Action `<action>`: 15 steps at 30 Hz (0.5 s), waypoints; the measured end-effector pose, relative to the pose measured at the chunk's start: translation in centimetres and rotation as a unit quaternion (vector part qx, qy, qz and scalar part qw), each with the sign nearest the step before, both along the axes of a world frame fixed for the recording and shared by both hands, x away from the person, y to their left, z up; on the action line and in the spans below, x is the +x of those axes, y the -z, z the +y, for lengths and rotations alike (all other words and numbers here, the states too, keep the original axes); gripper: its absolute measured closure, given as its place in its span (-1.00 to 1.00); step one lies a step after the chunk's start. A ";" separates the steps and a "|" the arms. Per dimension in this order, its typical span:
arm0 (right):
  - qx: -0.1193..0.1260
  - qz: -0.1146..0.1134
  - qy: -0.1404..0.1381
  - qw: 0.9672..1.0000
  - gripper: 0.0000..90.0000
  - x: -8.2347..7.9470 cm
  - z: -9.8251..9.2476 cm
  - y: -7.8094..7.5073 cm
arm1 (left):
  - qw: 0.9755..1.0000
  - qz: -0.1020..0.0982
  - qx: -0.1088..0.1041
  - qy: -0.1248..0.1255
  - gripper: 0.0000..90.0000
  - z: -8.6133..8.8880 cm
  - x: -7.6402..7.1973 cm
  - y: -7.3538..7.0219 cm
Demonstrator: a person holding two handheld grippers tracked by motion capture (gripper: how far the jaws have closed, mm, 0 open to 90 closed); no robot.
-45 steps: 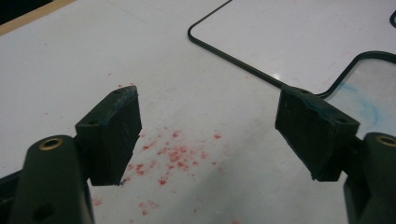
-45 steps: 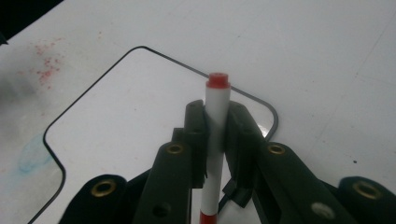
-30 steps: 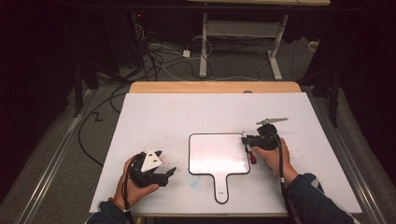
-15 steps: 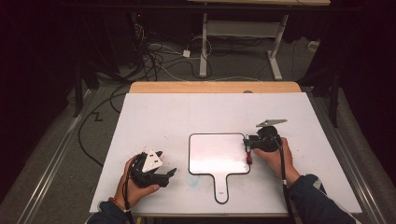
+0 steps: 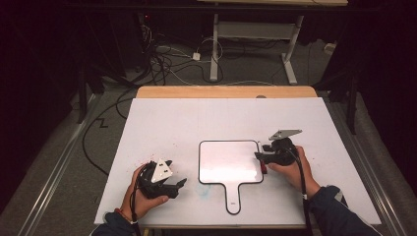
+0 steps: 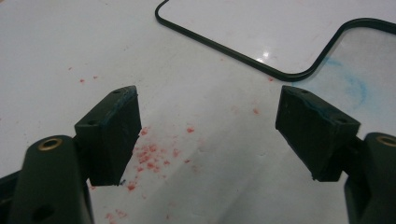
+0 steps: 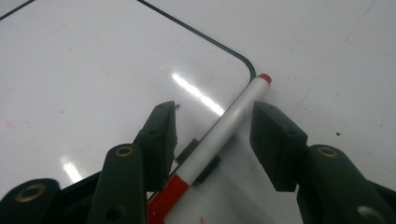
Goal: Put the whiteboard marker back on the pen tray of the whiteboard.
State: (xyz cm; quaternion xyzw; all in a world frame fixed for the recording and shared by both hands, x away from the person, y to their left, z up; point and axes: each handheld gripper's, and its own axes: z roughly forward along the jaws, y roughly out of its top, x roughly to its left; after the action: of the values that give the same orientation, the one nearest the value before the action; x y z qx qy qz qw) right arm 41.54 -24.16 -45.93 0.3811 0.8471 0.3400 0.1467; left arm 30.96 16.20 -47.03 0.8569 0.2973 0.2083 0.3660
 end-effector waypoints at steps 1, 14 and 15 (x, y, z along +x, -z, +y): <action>0.008 -0.005 -0.005 1.000 0.12 -0.1 -0.1 -0.1 | 1.000 0.000 -0.001 -0.001 -0.52 0.0 0.0 0.0; 0.016 -0.160 -0.051 0.986 -0.19 -4.6 -2.3 -4.2 | 1.000 -0.005 -0.002 -0.005 -0.54 -0.1 0.0 0.0; 0.017 -0.171 -0.054 0.984 -0.21 -5.1 -2.7 -4.5 | 1.000 -0.007 -0.001 -0.007 -0.54 -0.2 0.0 0.0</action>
State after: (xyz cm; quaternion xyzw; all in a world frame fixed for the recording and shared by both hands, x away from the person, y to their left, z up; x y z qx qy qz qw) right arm 36.47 -26.86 -41.45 0.2736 0.8228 0.4217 0.2650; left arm 30.93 16.04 -47.00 0.8531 0.3006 0.2161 0.3677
